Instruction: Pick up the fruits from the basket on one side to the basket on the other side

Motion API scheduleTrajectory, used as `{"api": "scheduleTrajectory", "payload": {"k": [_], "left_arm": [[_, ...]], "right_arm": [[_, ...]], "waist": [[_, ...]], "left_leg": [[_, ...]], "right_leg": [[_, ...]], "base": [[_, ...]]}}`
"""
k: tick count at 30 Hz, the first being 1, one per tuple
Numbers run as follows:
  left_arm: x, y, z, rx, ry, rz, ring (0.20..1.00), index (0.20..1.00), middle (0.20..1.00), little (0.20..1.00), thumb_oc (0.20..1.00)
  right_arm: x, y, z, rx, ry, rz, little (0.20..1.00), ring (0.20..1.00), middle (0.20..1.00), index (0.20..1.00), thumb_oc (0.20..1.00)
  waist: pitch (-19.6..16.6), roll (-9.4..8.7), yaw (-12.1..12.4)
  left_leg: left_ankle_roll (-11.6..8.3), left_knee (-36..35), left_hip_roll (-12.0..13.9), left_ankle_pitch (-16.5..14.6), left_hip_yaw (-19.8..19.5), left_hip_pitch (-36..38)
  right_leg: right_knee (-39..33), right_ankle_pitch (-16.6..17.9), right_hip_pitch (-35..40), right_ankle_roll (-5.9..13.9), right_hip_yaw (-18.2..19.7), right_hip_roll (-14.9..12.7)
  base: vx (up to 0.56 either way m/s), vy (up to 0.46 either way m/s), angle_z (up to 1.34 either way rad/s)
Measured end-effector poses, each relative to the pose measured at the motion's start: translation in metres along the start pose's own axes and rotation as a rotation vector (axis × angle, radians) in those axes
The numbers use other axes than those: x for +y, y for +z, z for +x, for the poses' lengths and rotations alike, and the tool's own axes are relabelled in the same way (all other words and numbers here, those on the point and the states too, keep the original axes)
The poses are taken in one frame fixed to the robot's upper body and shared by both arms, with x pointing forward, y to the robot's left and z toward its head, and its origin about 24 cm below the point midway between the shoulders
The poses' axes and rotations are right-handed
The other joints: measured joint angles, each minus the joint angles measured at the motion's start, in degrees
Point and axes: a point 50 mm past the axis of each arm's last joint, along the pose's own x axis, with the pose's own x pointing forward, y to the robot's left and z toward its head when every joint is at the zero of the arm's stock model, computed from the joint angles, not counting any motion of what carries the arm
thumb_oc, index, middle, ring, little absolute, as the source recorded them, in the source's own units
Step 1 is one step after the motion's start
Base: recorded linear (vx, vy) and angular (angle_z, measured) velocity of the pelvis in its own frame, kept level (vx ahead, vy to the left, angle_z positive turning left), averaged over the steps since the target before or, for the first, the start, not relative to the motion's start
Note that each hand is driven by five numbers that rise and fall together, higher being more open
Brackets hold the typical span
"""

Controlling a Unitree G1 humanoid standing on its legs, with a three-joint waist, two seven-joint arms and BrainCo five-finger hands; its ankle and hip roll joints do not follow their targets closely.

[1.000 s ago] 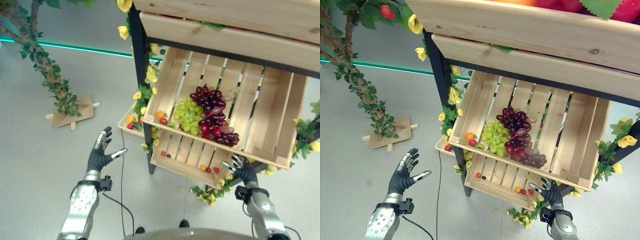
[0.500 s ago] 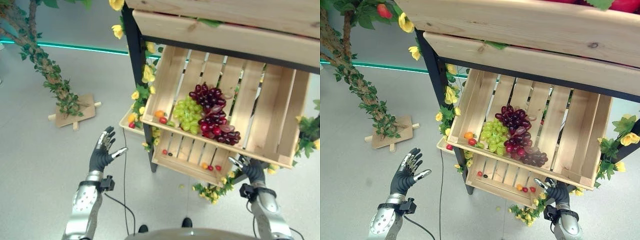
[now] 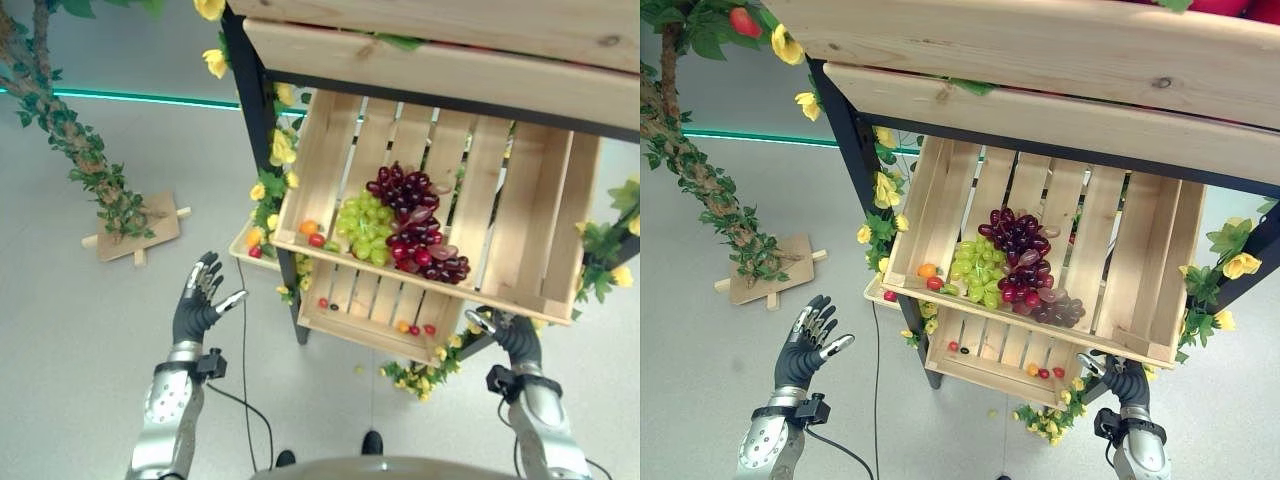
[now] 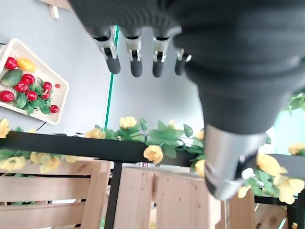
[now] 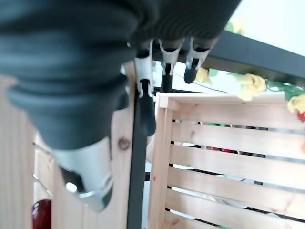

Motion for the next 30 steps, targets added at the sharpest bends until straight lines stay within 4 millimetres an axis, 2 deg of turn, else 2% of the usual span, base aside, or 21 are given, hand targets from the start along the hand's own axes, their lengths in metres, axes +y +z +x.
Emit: {"api": "scheduleTrajectory", "payload": {"k": [5,16,24,30], "left_arm": [[0.0068,0.0025,0.0003,-0.010,0.034,0.009,1.000,1.000,1.000,1.000,1.000],[0.0082,0.0026,0.0002,-0.011,0.051,0.012,1.000,1.000,1.000,1.000,1.000],[0.0086,0.0014,0.0003,-0.005,0.054,0.022,1.000,1.000,1.000,1.000,1.000],[0.0100,-0.0019,0.0005,0.008,0.068,0.032,1.000,1.000,1.000,1.000,1.000]], "right_arm": [[-0.0015,0.0017,0.0007,-0.009,-0.011,0.001,1.000,1.000,1.000,1.000,1.000],[-0.0041,0.0005,-0.0049,-0.023,-0.028,0.028,1.000,1.000,1.000,1.000,1.000],[-0.0020,0.0020,-0.0051,-0.033,-0.012,0.034,1.000,1.000,1.000,1.000,1.000],[-0.0018,0.0024,-0.0047,-0.034,-0.012,0.035,1.000,1.000,1.000,1.000,1.000]], "waist": [[0.0,-0.03,0.0],[-0.1,-0.15,-0.3],[-0.2,-0.20,-2.7],[-0.5,0.36,-2.9]], "left_leg": [[0.02,0.0,0.0,0.0,0.8,0.4],[0.09,0.0,-0.1,-0.1,2.2,0.8],[0.13,0.0,-0.2,-0.1,2.8,0.7],[0.38,0.0,-0.4,-0.2,4.6,0.6]], "right_leg": [[0.0,0.1,0.0,0.10,0.8,0.0],[0.0,0.5,-0.2,0.20,2.1,0.1],[0.0,0.8,-0.7,0.27,2.8,0.0],[0.0,1.4,-1.6,0.21,4.4,0.1]], "base": [[-0.01,0.016,-0.08],[-0.02,0.030,-0.06],[-0.02,0.034,-0.05],[0.00,0.033,-0.15]]}}
